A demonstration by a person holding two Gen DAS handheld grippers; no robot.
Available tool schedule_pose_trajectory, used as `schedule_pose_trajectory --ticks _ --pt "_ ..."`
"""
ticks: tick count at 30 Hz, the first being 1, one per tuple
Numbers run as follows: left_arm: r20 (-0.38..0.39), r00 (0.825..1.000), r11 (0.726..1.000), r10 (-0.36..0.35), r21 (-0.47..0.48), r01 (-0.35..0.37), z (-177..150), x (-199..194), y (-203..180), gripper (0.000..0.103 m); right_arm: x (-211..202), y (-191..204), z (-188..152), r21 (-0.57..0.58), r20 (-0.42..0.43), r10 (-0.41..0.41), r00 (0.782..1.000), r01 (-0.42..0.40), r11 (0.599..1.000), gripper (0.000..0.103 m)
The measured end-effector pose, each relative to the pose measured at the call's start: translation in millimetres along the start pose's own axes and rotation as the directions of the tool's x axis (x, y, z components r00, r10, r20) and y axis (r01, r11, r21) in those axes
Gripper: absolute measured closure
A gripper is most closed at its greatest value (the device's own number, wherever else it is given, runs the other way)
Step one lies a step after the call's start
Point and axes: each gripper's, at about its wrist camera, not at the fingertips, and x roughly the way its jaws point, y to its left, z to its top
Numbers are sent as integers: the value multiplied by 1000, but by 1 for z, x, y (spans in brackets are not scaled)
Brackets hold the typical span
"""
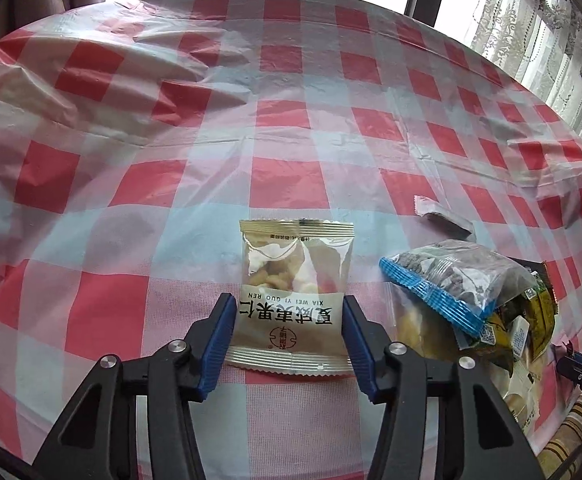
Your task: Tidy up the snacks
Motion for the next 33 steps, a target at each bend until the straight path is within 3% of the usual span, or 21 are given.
schedule_pose_trajectory --ticks 8,17,33 --pt "-20 1000 998 -15 -66 13 -9 -12 8 52 -3 3 -3 -18 6 10 1000 -10 1000 78" --pt "21 1000 993 -18 -114 20 -23 -50 4 52 -19 6 -9 -49 58 2 998 1 999 78" --pt "54 989 990 -138 -22 140 -51 -105 -70 52 -60 -10 -25 -28 141 6 990 -2 1000 78"
